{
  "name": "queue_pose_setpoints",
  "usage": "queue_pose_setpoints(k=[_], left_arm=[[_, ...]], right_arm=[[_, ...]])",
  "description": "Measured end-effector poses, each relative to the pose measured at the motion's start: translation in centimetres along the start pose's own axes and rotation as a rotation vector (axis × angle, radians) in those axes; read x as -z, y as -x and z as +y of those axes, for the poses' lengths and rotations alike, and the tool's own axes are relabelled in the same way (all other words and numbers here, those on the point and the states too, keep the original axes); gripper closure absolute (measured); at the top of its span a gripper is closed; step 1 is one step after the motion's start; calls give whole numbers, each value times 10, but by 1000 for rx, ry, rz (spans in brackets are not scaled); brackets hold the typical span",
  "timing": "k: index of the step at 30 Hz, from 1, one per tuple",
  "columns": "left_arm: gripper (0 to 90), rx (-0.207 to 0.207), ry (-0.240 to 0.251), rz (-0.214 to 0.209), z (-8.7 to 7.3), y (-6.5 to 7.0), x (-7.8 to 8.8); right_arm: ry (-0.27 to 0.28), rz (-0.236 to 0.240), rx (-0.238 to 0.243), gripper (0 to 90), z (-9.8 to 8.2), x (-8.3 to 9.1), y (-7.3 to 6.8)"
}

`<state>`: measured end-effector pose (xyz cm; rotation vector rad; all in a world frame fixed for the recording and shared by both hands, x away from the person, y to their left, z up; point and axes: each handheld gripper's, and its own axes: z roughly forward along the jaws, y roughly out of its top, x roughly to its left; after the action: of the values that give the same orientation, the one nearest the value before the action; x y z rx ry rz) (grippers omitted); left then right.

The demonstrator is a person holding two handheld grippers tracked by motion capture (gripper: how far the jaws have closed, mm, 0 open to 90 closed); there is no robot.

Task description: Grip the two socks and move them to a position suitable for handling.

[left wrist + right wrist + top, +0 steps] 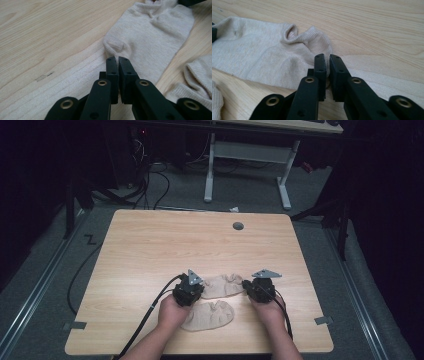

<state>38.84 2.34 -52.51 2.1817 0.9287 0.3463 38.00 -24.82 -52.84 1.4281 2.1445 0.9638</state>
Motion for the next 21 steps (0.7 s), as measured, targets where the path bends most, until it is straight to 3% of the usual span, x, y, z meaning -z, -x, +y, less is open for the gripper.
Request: queue_pose_setpoints(k=[3,12,21], left_arm=[[871,-22,10,10,0,0,2],[872,-15,105,32,2,-1,25],[872,-13,108,53,3,-10,36]], right_arm=[[-3,-11,27,859,1,1,-3],[127,-13,81,858,15,21,-19],[142,-6,109,857,18,23,-26]])
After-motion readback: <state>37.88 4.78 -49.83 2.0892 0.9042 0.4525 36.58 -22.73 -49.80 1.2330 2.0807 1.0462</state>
